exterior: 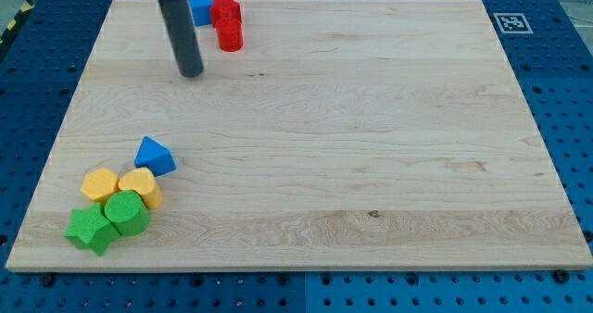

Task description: Tap the blue cube

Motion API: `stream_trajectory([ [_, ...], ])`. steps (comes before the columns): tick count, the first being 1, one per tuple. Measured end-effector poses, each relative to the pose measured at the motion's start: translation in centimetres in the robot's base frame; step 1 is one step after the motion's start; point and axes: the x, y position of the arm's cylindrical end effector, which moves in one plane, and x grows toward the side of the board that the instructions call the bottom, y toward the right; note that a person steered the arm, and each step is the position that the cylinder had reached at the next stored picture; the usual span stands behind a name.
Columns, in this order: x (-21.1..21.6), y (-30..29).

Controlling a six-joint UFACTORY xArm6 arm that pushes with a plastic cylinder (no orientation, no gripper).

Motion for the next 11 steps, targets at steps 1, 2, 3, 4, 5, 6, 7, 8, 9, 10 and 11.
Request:
stream_trajectory([
  [1, -3.4, -3.1],
  [2, -7.8, -5.3],
  [3, -12.6, -6.5],
  [4, -15.2, -6.6],
  [5, -15.1, -4.3],
  [6, -15.1, -0.8],
  [7, -15.1, 2.6],
  [8, -13.9, 3.2],
  [9, -13.0, 2.3],
  [10, -13.0, 1.7],
  [11, -13.0, 1.4],
])
